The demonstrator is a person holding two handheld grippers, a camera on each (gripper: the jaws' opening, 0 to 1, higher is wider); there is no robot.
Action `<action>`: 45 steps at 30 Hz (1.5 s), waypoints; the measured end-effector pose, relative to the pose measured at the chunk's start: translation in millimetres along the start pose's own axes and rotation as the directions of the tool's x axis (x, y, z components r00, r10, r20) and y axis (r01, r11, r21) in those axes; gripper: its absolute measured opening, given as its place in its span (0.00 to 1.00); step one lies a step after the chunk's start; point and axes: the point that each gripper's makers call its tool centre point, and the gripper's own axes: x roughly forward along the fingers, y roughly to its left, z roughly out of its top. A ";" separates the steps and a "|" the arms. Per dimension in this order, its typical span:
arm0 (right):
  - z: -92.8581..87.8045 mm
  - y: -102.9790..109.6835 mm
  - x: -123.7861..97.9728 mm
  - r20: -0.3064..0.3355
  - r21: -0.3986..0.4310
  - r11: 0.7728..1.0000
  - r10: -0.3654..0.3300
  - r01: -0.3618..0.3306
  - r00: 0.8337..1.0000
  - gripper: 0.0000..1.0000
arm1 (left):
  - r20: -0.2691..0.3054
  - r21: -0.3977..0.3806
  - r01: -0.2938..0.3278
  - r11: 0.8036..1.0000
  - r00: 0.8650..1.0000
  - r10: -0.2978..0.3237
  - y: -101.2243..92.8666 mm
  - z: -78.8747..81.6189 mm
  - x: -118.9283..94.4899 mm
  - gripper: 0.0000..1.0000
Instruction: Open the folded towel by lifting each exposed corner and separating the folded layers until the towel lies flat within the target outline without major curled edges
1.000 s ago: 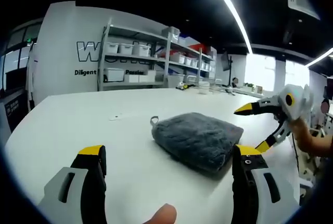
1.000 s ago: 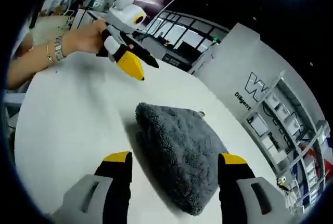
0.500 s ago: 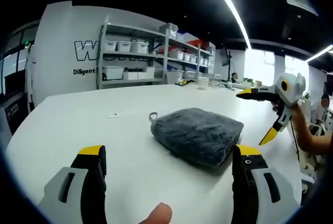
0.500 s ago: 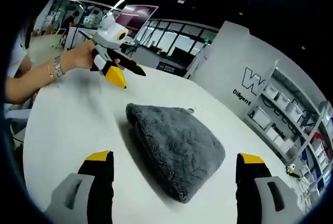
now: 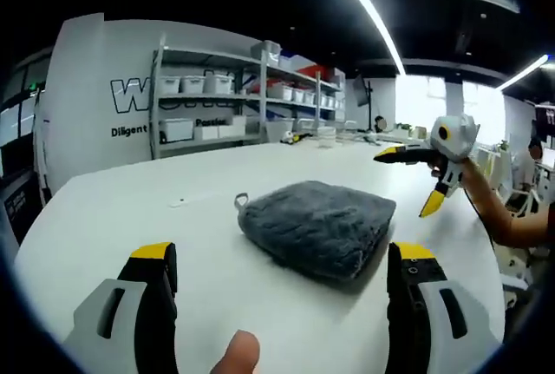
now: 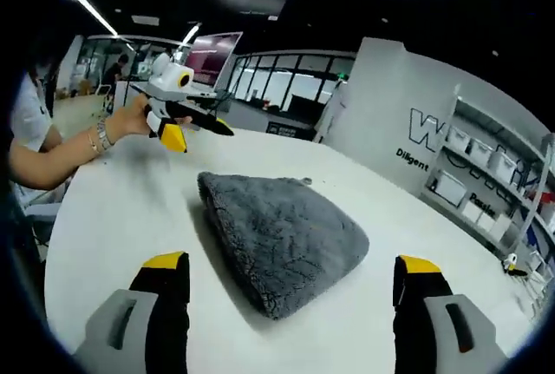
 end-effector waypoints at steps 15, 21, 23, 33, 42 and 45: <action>-18.4 4.1 -0.6 -0.016 0.066 0.997 0.042 -0.041 0.999 0.99 | -0.107 0.119 0.085 0.989 0.992 -0.072 -20.6 -16.8 7.4 1.00; -21.8 9.3 0.9 -0.029 0.040 0.998 0.045 -0.044 0.999 0.99 | -0.101 0.123 0.094 0.988 0.992 -0.082 -21.5 -15.3 5.3 1.00; -23.0 10.0 1.0 -0.030 0.044 0.998 0.050 -0.049 0.998 0.99 | -0.105 0.124 0.098 0.987 0.991 -0.085 -21.8 -16.5 4.7 1.00; -17.4 10.9 0.6 -0.056 -0.017 1.000 0.022 -0.023 0.998 0.97 | -0.112 0.133 0.109 0.985 0.989 -0.095 -22.2 -17.6 2.3 1.00; 30.2 41.3 15.2 -0.031 -0.194 0.981 0.005 -0.011 0.999 0.88 | -0.123 0.150 0.124 0.981 0.987 -0.106 -24.4 -18.8 1.5 1.00; 45.0 54.9 23.7 -0.012 -0.222 0.975 0.019 -0.022 1.000 0.85 | -0.140 0.161 0.131 0.978 0.984 -0.108 -25.9 -22.0 1.8 1.00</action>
